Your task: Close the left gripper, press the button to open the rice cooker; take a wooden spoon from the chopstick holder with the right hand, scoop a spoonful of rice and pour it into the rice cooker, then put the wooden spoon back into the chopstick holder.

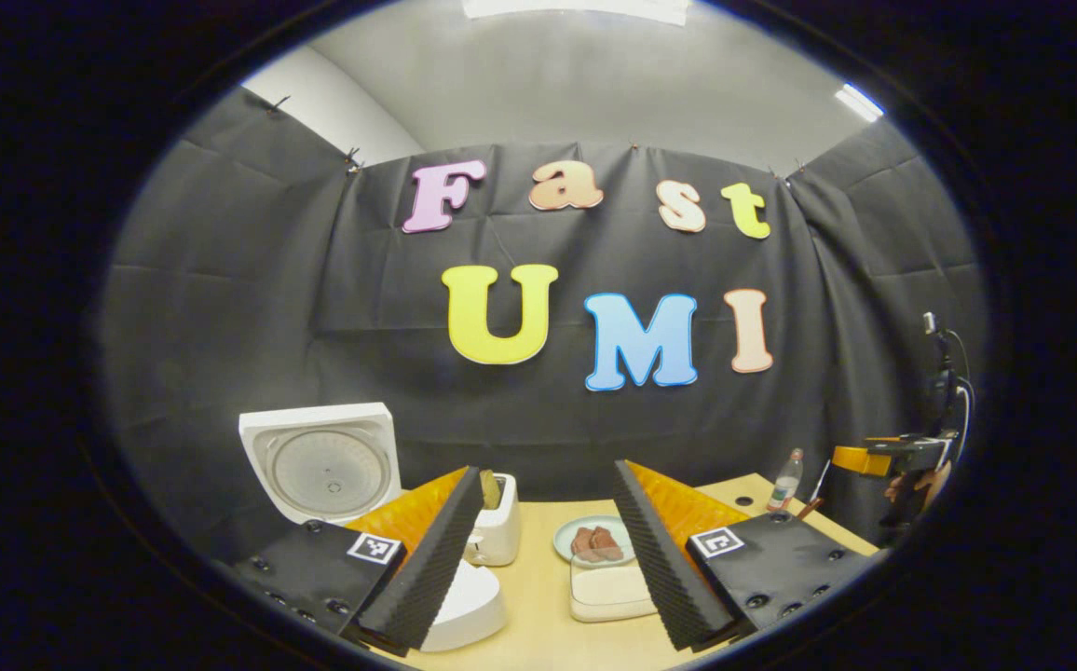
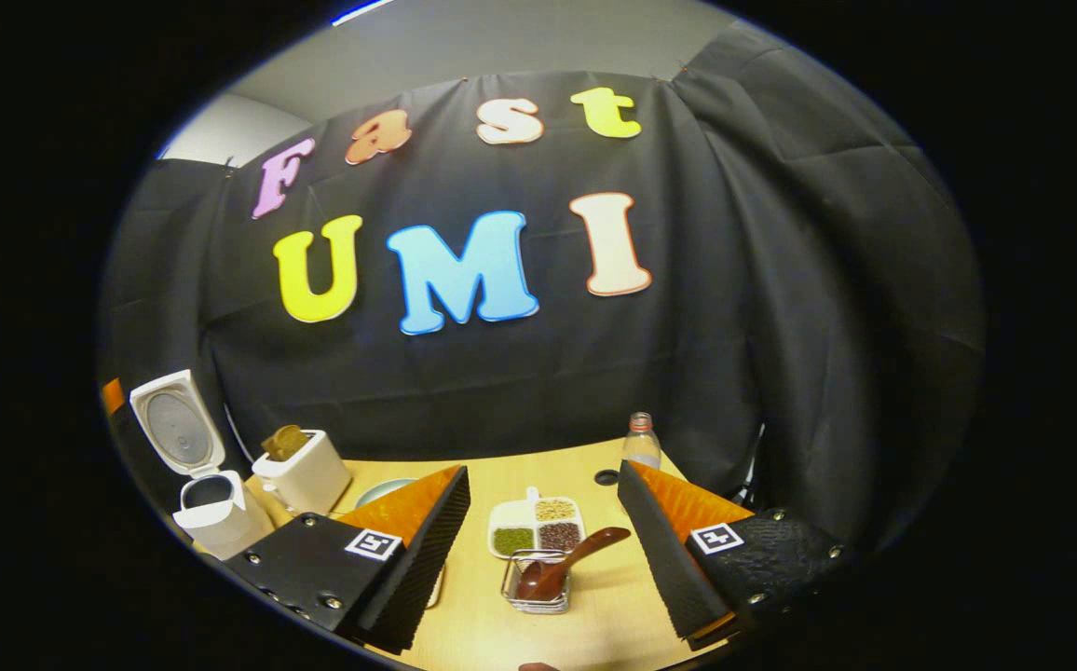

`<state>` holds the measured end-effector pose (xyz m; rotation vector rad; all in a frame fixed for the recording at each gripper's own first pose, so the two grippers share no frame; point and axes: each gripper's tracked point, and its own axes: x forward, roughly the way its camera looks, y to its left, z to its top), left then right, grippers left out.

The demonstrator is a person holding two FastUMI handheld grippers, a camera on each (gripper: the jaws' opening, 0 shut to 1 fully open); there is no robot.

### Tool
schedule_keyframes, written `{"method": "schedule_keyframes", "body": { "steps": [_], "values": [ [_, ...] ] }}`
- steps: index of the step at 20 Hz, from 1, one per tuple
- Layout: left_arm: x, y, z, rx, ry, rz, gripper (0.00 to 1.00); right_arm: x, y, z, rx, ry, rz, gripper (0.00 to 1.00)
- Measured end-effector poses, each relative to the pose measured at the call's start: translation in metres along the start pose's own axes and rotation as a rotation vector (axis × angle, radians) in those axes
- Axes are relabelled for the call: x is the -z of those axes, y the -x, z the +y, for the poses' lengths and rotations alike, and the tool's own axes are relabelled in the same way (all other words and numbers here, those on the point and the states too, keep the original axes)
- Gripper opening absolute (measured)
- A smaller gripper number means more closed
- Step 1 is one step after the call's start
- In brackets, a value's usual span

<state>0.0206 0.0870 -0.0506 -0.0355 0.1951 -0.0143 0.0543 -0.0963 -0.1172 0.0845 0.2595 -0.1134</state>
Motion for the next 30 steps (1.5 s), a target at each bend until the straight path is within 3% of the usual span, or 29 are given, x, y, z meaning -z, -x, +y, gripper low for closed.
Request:
{"method": "schedule_keyframes", "body": {
  "steps": [1,3,6,13,19,21,22,23,30],
  "values": [
    [-0.002,-0.002,0.008,-0.009,-0.006,0.0,0.97,-0.004,0.005,0.007,-0.009,0.02,-0.006,0.97],
    [-0.007,-0.006,0.027,-0.032,-0.012,-0.004,0.92,-0.016,0.014,0.022,-0.031,0.043,-0.029,0.97],
    [-0.014,-0.013,0.069,-0.106,0.047,0.013,1.0,-0.019,0.018,0.041,-0.059,0.034,-0.031,0.97],
    [-0.041,-0.048,0.155,-0.156,0.112,0.017,1.0,-0.012,0.018,0.058,-0.062,0.027,-0.003,0.97],
    [-0.058,-0.083,0.204,-0.213,0.111,-0.003,0.96,-0.014,0.015,0.054,-0.039,0.04,0.001,0.97],
    [-0.059,-0.095,0.221,-0.226,0.129,-0.001,0.99,-0.013,0.012,0.054,-0.042,0.026,0.009,0.97],
    [-0.059,-0.102,0.23,-0.232,0.139,-0.005,0.99,-0.011,0.011,0.052,-0.041,0.023,0.013,0.92],
    [-0.059,-0.109,0.239,-0.238,0.147,-0.01,0.99,-0.009,0.009,0.05,-0.036,0.025,0.016,0.97],
    [-0.028,-0.165,0.301,-0.348,0.143,0.044,0.99,0.005,-0.003,0.037,-0.015,0.054,0.06,0.98]
  ]
}}
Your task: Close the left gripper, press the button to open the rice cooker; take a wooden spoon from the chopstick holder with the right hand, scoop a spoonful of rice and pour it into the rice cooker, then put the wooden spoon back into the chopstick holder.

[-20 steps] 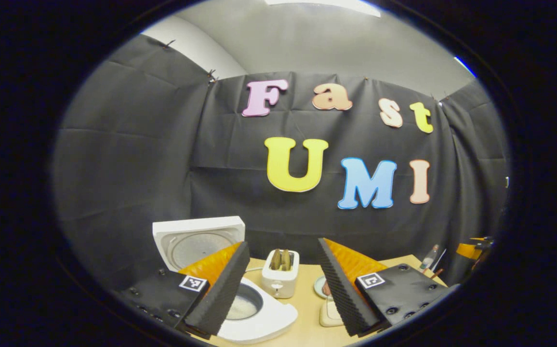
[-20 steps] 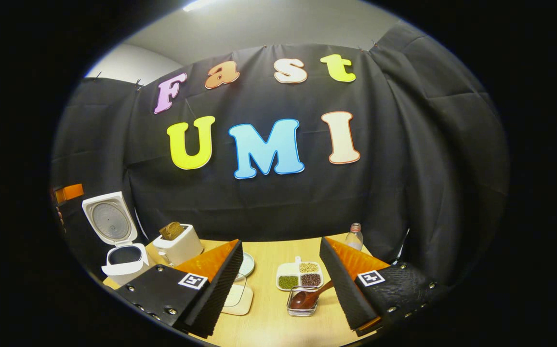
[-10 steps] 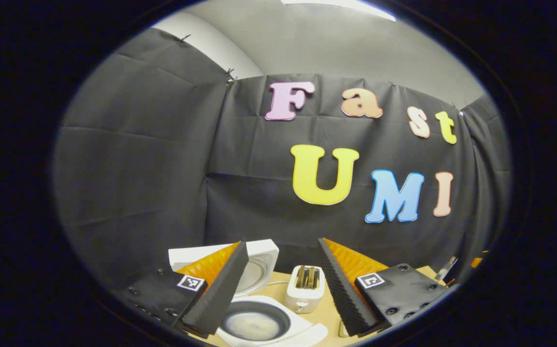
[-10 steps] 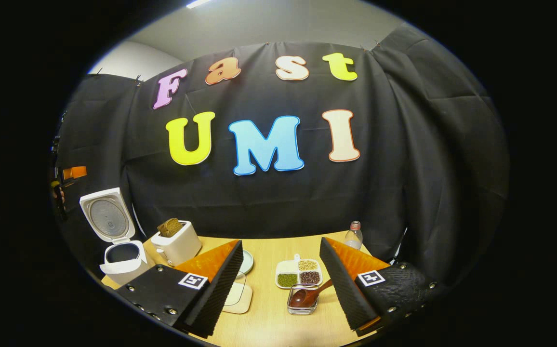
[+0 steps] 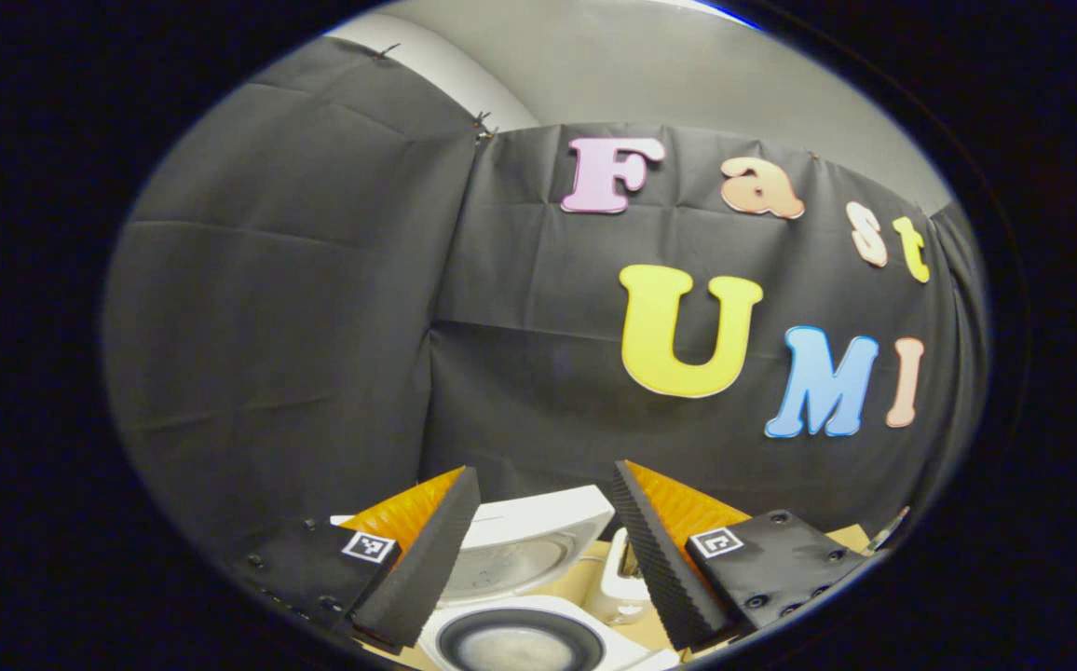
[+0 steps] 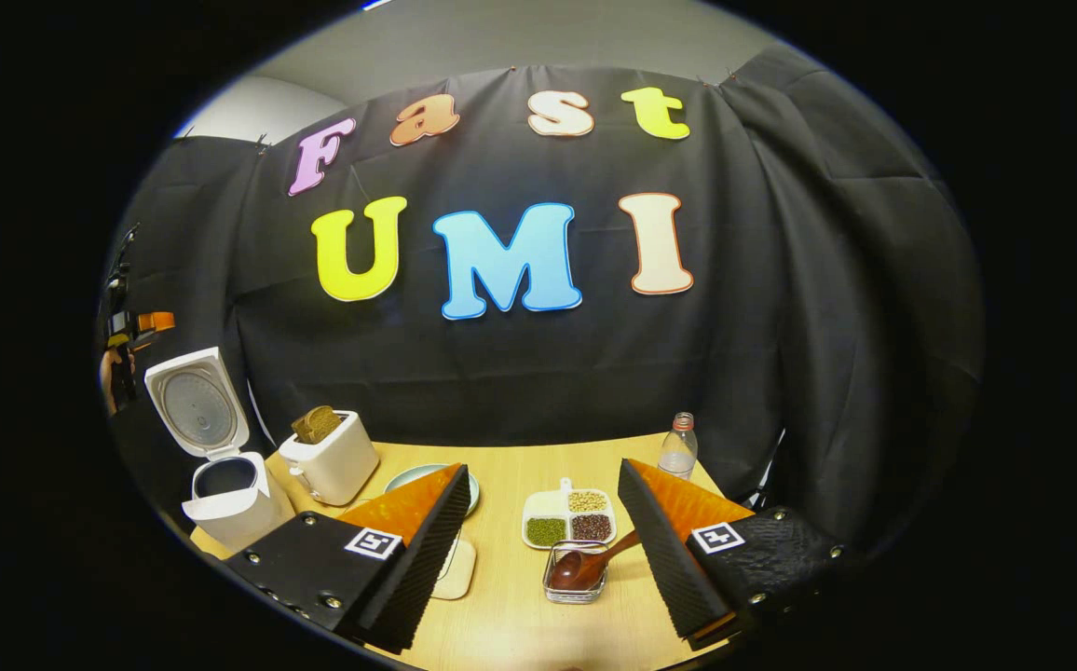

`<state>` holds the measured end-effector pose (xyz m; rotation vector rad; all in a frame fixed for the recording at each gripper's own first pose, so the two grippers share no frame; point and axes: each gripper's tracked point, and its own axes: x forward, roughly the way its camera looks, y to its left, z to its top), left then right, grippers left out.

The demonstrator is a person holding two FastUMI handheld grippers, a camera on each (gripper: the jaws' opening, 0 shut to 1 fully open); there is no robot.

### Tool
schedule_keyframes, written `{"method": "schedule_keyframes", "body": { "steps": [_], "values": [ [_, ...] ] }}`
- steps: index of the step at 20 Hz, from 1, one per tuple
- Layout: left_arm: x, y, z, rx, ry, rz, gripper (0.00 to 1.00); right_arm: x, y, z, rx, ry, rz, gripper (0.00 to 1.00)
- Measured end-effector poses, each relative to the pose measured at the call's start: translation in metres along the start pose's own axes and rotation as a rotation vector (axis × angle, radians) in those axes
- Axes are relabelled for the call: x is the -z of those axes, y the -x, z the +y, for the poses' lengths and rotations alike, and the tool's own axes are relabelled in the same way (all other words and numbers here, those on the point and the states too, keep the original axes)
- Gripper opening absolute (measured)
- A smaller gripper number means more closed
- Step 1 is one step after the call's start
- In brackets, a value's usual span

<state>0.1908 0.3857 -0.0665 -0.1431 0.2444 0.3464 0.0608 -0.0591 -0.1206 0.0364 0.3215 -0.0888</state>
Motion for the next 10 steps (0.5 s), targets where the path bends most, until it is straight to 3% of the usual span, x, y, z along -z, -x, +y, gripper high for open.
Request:
{"method": "schedule_keyframes", "body": {
  "steps": [4,10],
  "values": [
    [0.009,-0.041,0.014,-0.07,-0.031,0.016,0.99,0.0,-0.006,-0.004,0.014,-0.016,0.002,0.97],
    [0.036,-0.083,0.03,-0.094,-0.034,0.075,0.99,0.005,-0.01,-0.006,0.019,-0.036,0.02,0.98]
  ]
}}
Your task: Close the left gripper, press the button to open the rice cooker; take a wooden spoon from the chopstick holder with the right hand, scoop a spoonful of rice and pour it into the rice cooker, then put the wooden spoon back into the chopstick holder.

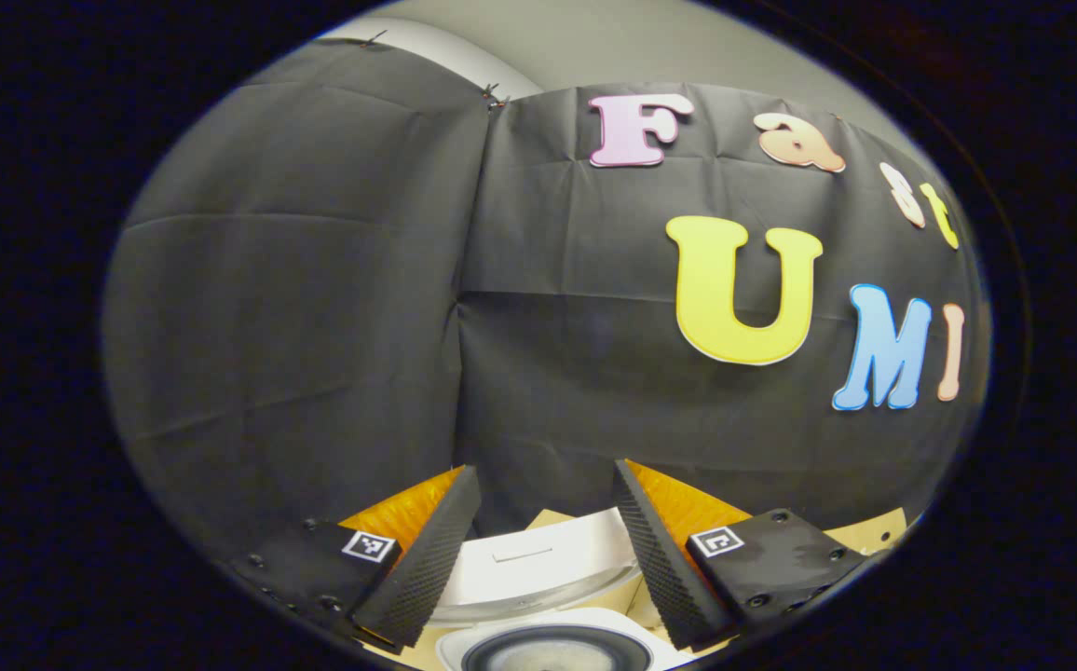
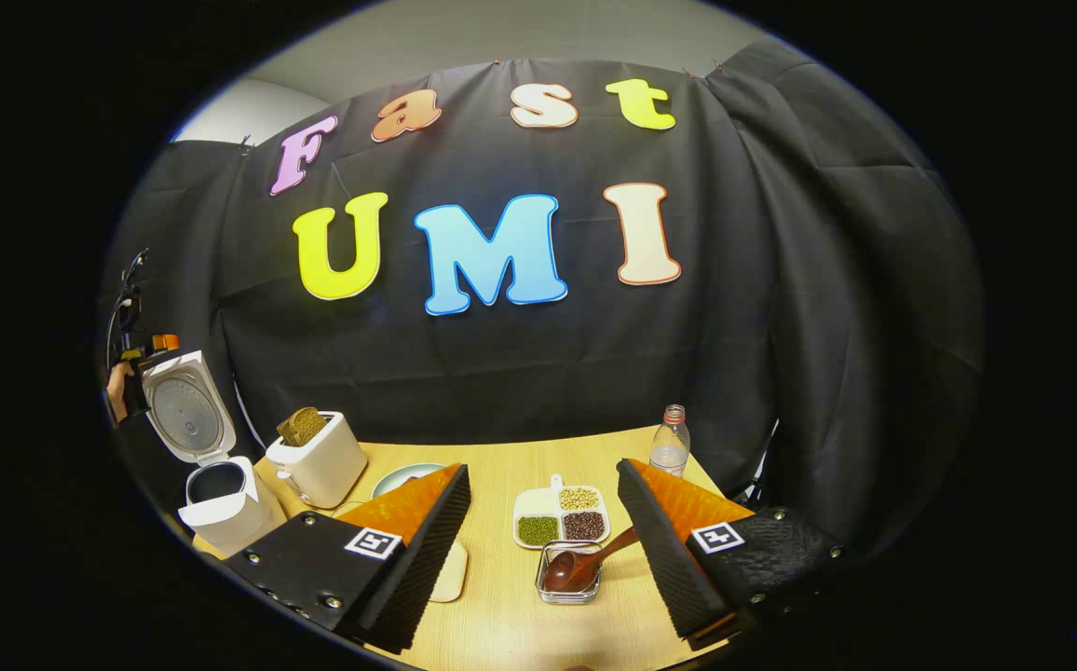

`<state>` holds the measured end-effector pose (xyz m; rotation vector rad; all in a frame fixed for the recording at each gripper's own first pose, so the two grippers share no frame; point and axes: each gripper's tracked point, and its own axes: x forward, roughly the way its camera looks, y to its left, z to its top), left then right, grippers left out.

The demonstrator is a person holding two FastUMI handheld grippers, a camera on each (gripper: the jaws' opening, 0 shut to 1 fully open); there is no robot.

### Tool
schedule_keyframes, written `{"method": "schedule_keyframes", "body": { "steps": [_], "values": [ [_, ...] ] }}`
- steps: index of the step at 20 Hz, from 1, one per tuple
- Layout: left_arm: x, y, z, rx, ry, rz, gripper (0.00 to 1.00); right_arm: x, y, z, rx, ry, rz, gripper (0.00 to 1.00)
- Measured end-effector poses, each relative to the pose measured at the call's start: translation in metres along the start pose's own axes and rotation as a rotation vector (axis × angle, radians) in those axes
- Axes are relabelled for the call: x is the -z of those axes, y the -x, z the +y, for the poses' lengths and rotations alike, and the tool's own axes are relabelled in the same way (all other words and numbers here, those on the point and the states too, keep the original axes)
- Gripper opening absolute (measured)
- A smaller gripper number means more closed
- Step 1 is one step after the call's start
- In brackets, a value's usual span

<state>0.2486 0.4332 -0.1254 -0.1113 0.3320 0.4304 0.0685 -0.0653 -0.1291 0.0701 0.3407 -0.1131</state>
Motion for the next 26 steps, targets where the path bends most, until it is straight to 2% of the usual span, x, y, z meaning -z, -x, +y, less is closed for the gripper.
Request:
{"method": "schedule_keyframes", "body": {
  "steps": [1,2,4,5,6,9,12,13,14,15,16,17,18,19,21,22,24,26],
  "values": [
    [0.004,-0.005,0.006,-0.021,0.006,0.014,0.96,-0.001,0.0,0.001,-0.005,0.001,-0.005,0.98],
    [0.015,-0.01,0.014,-0.045,0.004,0.052,0.99,-0.002,0.0,0.001,-0.005,0.007,-0.008,0.98],
    [0.019,-0.01,0.014,-0.059,-0.02,0.044,0.92,-0.003,-0.002,-0.001,0.001,0.018,-0.006,0.98],
    [0.018,-0.009,0.012,-0.064,-0.024,0.038,0.98,-0.004,-0.002,0.0,-0.001,0.013,-0.01,0.98],
    [0.019,-0.004,0.01,-0.068,-0.018,0.044,0.95,-0.007,0.0,0.002,-0.013,0.0,-0.019,0.98],
    [0.024,0.014,-0.001,-0.057,-0.015,0.04,0.96,-0.023,0.009,0.017,-0.07,-0.035,-0.087,0.97],
    [0.034,0.044,-0.013,-0.045,-0.026,0.015,0.92,-0.039,0.017,0.028,-0.101,-0.038,-0.136,0.97],
    [0.041,0.057,-0.02,-0.039,-0.032,0.007,0.98,-0.046,0.022,0.032,-0.115,-0.051,-0.152,0.92],
    [0.047,0.069,-0.026,-0.032,-0.036,-0.003,0.99,-0.05,0.025,0.034,-0.123,-0.057,-0.162,0.92],
    [0.056,0.079,-0.031,-0.03,-0.04,-0.014,0.92,-0.052,0.028,0.035,-0.129,-0.058,-0.165,0.92],
    [0.062,0.088,-0.035,-0.026,-0.046,-0.024,0.95,-0.054,0.031,0.034,-0.133,-0.057,-0.168,0.97],
    [0.07,0.096,-0.039,-0.027,-0.057,-0.03,0.98,-0.058,0.034,0.032,-0.135,-0.056,-0.173,0.97],
    [0.076,0.103,-0.043,-0.028,-0.061,-0.032,0.98,-0.059,0.037,0.029,-0.133,-0.053,-0.177,0.97],
    [0.083,0.108,-0.045,-0.027,-0.054,-0.029,0.92,-0.06,0.039,0.026,-0.13,-0.051,-0.179,0.97],
    [0.096,0.118,-0.05,-0.021,-0.047,-0.02,0.92,-0.059,0.042,0.019,-0.125,-0.051,-0.171,0.97],
    [0.102,0.122,-0.053,-0.018,-0.05,-0.012,0.99,-0.058,0.043,0.016,-0.122,-0.055,-0.168,0.97],
    [0.118,0.132,-0.059,-0.005,-0.039,0.007,0.95,-0.056,0.044,0.013,-0.123,-0.062,-0.158,0.97],
    [0.136,0.143,-0.064,0.015,-0.018,0.028,0.96,-0.059,0.049,0.01,-0.131,-0.084,-0.175,0.97]
  ]
}}
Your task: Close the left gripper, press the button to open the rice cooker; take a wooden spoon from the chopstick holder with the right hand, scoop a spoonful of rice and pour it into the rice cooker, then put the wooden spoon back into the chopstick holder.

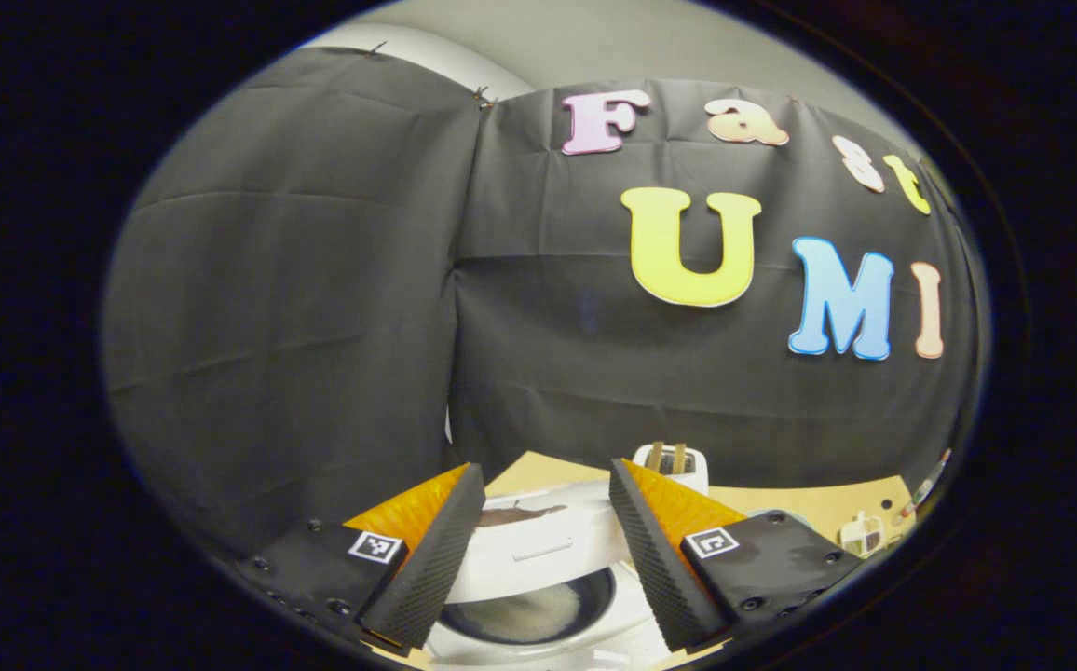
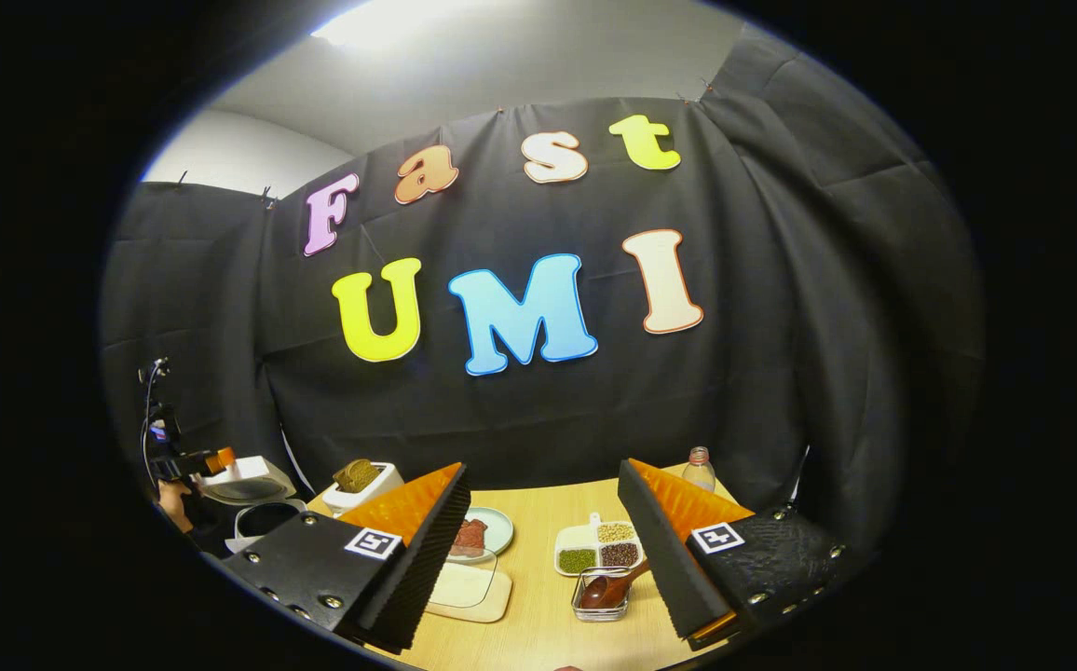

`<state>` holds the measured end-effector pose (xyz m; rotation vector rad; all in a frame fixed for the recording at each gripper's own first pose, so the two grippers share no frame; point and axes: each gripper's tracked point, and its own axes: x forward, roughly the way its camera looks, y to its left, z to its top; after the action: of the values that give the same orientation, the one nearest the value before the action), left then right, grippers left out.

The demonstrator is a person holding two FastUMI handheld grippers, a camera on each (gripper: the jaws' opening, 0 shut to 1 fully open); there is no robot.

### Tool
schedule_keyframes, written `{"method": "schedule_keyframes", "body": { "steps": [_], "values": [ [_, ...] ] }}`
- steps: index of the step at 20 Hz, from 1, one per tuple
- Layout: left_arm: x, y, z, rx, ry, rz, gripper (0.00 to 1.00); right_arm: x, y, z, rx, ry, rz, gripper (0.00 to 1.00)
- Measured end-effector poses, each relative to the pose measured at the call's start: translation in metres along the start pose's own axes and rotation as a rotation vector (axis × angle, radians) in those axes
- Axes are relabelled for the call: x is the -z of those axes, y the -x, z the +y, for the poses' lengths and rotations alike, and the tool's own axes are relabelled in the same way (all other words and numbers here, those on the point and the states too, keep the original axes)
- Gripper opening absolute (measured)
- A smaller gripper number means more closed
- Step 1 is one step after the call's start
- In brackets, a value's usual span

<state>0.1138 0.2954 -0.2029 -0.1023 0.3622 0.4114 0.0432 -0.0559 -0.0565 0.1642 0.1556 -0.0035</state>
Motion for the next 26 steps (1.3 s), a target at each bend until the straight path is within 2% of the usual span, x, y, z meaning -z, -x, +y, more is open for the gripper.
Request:
{"method": "schedule_keyframes", "body": {
  "steps": [2,3,5,6,7,8,10,11,13,14,26],
  "values": [
    [0.024,0.01,-0.007,0.017,-0.004,0.021,0.98,0.003,0.002,-0.001,-0.002,-0.001,0.002,0.97],
    [0.036,0.015,-0.008,0.021,-0.003,0.028,0.93,0.003,0.002,-0.001,-0.004,0.006,0.006,0.97],
    [0.053,0.021,-0.011,0.019,0.011,0.05,0.96,0.005,0.001,-0.001,-0.01,0.023,0.018,0.97],
    [0.06,0.022,-0.011,0.016,0.013,0.06,0.89,0.006,0.0,0.0,-0.013,0.027,0.021,0.97],
    [0.068,0.026,-0.011,0.0,0.008,0.068,0.9,0.008,0.001,0.0,-0.013,0.029,0.025,0.97],
    [0.069,0.03,-0.01,-0.007,0.005,0.067,0.96,0.008,0.001,-0.001,-0.014,0.029,0.028,0.97],
    [0.077,0.037,-0.011,-0.005,0.008,0.075,0.94,0.011,0.002,-0.004,-0.007,0.022,0.031,0.97],
    [0.083,0.039,-0.012,-0.002,0.0,0.088,0.97,0.012,0.002,-0.005,-0.005,0.014,0.032,0.97],
    [0.092,0.041,-0.01,0.002,-0.011,0.107,0.92,0.017,0.004,-0.006,-0.003,0.003,0.044,0.97],
    [0.097,0.042,-0.011,0.001,-0.011,0.117,0.95,0.018,0.004,-0.006,-0.003,-0.002,0.046,0.97],
    [0.137,0.042,-0.009,0.008,-0.022,0.189,0.95,0.027,0.017,-0.014,0.045,-0.014,0.057,0.98]
  ]
}}
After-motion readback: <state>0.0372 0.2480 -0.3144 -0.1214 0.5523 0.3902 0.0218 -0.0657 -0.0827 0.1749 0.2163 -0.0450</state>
